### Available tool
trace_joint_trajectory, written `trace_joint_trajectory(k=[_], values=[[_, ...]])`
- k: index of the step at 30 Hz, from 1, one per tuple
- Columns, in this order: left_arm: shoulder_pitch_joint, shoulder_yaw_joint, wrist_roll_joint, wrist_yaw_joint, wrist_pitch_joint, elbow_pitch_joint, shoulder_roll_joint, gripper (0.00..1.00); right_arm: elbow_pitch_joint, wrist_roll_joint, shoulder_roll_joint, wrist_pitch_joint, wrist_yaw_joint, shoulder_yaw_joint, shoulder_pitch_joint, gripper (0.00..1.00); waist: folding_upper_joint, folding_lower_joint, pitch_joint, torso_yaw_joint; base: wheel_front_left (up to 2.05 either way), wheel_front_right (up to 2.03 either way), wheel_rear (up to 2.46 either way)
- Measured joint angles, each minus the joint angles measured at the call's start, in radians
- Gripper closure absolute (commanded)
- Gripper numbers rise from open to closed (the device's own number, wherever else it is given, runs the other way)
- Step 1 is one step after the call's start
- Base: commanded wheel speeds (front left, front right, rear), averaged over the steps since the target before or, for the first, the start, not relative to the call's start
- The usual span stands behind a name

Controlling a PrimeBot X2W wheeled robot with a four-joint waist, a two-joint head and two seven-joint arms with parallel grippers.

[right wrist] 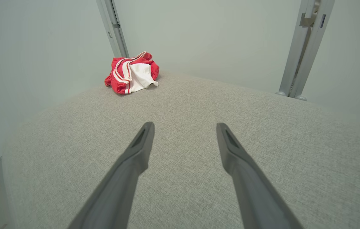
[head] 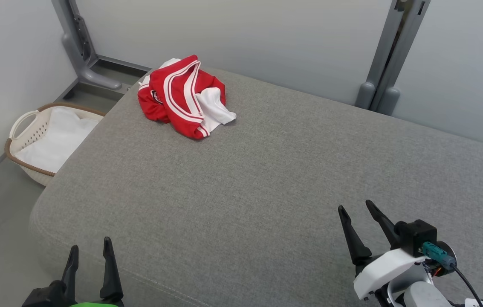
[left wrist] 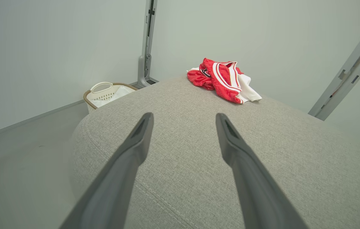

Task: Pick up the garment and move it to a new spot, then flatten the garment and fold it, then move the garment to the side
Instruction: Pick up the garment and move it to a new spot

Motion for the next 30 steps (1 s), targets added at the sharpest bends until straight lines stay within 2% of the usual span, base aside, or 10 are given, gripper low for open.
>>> trace_joint_trajectory(k=[9, 12, 17, 22, 25, 30], values=[[-0.015, 0.004, 0.011, -0.004, 0.000, 0.004, 0.001, 0.00, -0.011, -0.007, 0.000, 0.000, 0.000, -0.021, 0.004, 0.00, 0.0000, 0.0000, 0.020, 0.019, 0.00, 0.00, 0.00], [-0.066, 0.031, 0.015, -0.009, 0.000, -0.006, 0.031, 0.00, -0.018, -0.033, 0.000, 0.000, 0.000, -0.021, 0.004, 0.00, 0.0000, 0.0000, 0.023, 0.015, 0.00, 0.00, 0.00], [-0.223, 0.092, 0.014, -0.014, 0.000, -0.023, 0.100, 0.00, -0.022, -0.088, 0.000, 0.000, 0.000, -0.022, -0.023, 0.00, 0.0000, 0.0000, 0.044, -0.013, 0.00, 0.00, 0.00], [-0.417, 0.116, 0.019, -0.010, 0.025, 0.019, 0.182, 0.00, -0.031, -0.150, 0.001, 0.001, 0.000, -0.021, -0.065, 0.00, 0.0000, 0.0001, 0.093, -0.059, 0.00, 0.00, 0.00], [-0.550, 0.122, 0.009, -0.017, 0.046, 0.088, 0.226, 0.00, -0.051, -0.183, 0.000, 0.013, 0.000, -0.022, -0.097, 0.00, 0.0000, 0.0001, 0.136, -0.091, 0.00, 0.00, 0.00], [-0.760, 0.102, -0.007, -0.027, 0.063, 0.273, 0.261, 0.00, -0.097, -0.212, 0.000, 0.037, 0.000, -0.016, -0.137, 0.00, 0.0000, 0.0001, 0.218, -0.150, 0.00, 0.00, 0.00]])
